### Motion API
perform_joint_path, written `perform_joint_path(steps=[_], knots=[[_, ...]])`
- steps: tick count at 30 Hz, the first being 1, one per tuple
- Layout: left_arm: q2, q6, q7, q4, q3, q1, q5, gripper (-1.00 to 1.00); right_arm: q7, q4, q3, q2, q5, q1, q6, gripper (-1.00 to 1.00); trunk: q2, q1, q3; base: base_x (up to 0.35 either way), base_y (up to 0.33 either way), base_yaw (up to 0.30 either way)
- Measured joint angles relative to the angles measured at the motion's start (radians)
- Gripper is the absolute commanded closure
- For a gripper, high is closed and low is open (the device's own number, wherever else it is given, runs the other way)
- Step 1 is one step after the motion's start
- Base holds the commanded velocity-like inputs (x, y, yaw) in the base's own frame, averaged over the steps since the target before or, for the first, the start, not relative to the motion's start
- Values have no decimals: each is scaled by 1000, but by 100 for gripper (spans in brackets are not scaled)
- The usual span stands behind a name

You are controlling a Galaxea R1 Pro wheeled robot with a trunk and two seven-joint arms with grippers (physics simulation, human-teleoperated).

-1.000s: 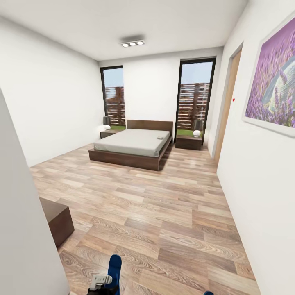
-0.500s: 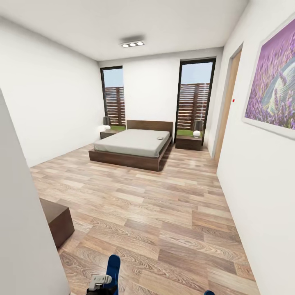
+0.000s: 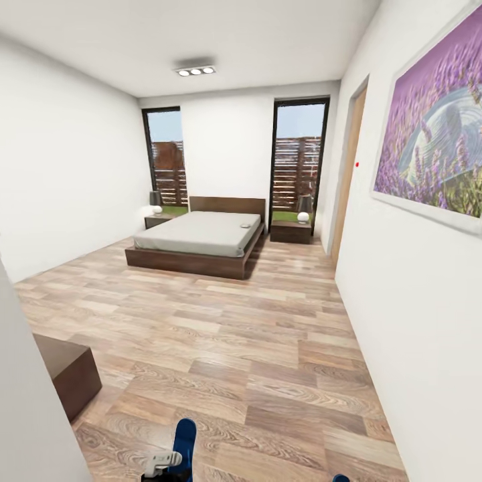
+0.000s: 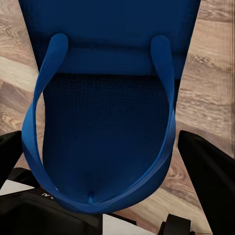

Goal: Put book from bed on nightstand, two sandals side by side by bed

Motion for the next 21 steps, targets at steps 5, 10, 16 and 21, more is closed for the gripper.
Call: perform_joint_path(steps=[5, 10, 16, 21], knots=[[0, 0, 0, 0, -1, 0, 0, 100, 0, 0, 0, 0, 0, 0, -1, 100, 0, 0, 0, 0, 0, -282], [0, 0, 0, 0, -1, 0, 0, 100, 0, 0, 0, 0, 0, 0, -1, 100, 0, 0, 0, 0, 0, -281], [0, 1, 1, 0, -2, 0, 0, 100, 0, 0, 0, 0, 0, 0, 0, 100, 0, 0, 0, 0, 0, -280], [0, 1, 0, 1, -1, 0, 0, 100, -1, 0, 0, 0, 0, 0, -1, 100, 0, 0, 0, 0, 0, -258]])
